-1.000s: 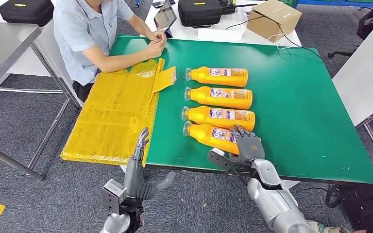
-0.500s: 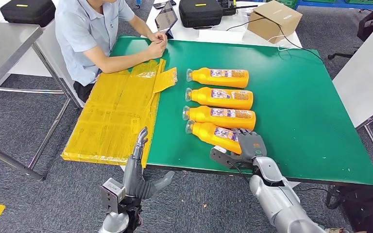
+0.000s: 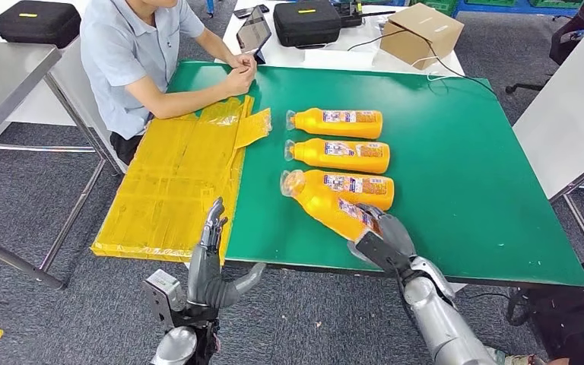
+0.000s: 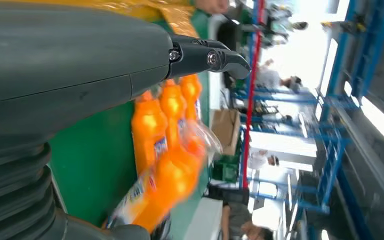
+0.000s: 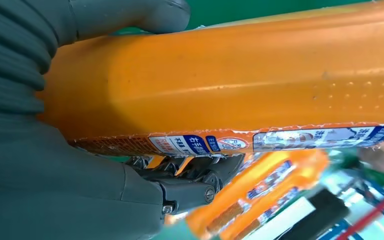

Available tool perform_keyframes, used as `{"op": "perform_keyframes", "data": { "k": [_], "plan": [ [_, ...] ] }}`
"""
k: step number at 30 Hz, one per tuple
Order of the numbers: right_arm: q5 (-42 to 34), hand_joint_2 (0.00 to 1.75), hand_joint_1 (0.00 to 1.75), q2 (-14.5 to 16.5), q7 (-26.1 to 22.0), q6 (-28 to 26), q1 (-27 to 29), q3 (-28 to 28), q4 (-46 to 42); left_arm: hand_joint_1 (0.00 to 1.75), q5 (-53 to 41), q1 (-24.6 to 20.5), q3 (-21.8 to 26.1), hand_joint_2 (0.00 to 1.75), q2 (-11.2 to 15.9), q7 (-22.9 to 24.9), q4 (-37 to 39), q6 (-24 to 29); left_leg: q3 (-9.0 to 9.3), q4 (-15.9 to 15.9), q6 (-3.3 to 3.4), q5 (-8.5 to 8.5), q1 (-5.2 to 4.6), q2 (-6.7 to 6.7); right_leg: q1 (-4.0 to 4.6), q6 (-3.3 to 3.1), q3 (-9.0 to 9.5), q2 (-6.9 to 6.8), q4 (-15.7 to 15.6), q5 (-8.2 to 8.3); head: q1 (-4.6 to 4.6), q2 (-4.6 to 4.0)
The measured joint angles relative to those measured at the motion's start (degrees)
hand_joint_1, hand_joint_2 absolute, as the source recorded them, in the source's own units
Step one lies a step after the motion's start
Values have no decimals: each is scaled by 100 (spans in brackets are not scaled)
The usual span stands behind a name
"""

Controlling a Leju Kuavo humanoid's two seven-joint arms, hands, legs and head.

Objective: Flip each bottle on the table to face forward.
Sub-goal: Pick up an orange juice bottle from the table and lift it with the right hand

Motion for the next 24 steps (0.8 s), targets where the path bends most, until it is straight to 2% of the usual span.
{"op": "perform_keyframes", "data": {
  "k": [4,9,14,24],
  "plan": [
    [-743,175,175,160,-121,119,444,-68,-650,0,585,-18,116,175,-1,235,79,38,-17,0,-2,1,5,-1,7,-2,-13,-1,2,-1,-2,0],
    [-1220,175,175,325,-100,-174,882,-74,-1420,0,846,-16,111,175,21,592,168,-213,-57,0,-1,9,8,-3,5,-2,-45,-3,5,1,0,0],
    [-1470,175,171,484,-93,-284,1173,11,-2134,0,866,-5,-38,175,98,879,354,-767,-94,0,0,13,6,-7,-1,-1,-78,-5,6,2,0,0],
    [-1497,175,170,652,-130,-107,1369,590,-2860,0,464,-59,-368,175,207,947,590,-1137,-120,0,0,11,6,-8,-1,-1,-105,-5,5,0,-1,0]
  ]
}}
